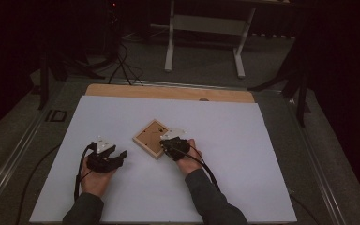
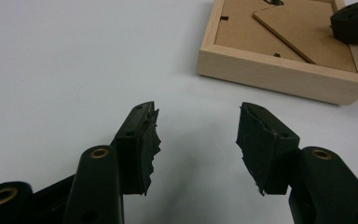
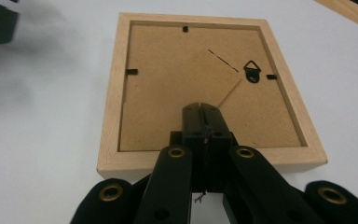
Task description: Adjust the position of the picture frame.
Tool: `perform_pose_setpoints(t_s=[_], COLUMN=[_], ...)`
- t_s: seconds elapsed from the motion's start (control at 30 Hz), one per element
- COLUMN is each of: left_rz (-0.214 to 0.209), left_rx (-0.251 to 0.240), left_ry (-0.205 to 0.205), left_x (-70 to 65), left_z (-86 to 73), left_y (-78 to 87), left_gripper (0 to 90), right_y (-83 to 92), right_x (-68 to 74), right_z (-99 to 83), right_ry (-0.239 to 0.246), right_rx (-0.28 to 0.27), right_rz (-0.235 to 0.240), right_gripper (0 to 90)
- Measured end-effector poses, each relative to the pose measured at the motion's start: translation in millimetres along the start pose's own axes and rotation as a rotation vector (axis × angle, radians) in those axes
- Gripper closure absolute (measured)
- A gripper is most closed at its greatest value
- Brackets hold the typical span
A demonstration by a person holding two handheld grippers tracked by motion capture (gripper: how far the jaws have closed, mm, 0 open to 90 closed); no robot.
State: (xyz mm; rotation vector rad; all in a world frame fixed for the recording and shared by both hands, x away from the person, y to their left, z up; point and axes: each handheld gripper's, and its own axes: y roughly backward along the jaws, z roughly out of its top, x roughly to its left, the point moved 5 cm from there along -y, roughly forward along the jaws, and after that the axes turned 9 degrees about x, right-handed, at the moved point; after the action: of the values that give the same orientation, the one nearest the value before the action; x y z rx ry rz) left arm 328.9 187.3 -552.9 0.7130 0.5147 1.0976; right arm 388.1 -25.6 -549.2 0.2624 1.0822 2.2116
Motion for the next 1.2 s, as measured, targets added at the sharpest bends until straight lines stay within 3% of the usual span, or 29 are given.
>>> perform_pose_setpoints(t_s=[0.37, 0.53, 0.6, 0.87, 1.2], left_rz=[-0.014, -0.021, -0.025, -0.027, -0.038], left_rx=[0.002, 0.000, -0.002, 0.014, 0.018], left_ry=[-0.011, -0.018, -0.022, -0.039, -0.062], left_x=[-3.0, -4.7, -6.5, -12.0, -16.7], left_z=[0.1, 0.7, 1.2, 0.7, 1.3], left_y=[-0.2, -0.6, -1.0, -4.9, -8.2], left_gripper=[50.0, 52.8, 52.8, 53.4, 60.0], right_y=[3.2, 5.2, 6.9, 11.2, 1.4], right_x=[15.0, 18.6, 12.5, -21.4, -43.6], right_z=[-1.5, -1.2, -1.5, -1.5, -5.4], right_ry=[0.023, 0.059, 0.062, -0.031, -0.113], right_rx=[-0.007, 0.000, 0.003, -0.024, -0.024], right_rz=[0.040, 0.049, 0.033, -0.021, -0.096], right_gripper=[90.0, 89.9, 89.8, 89.8, 89.8])
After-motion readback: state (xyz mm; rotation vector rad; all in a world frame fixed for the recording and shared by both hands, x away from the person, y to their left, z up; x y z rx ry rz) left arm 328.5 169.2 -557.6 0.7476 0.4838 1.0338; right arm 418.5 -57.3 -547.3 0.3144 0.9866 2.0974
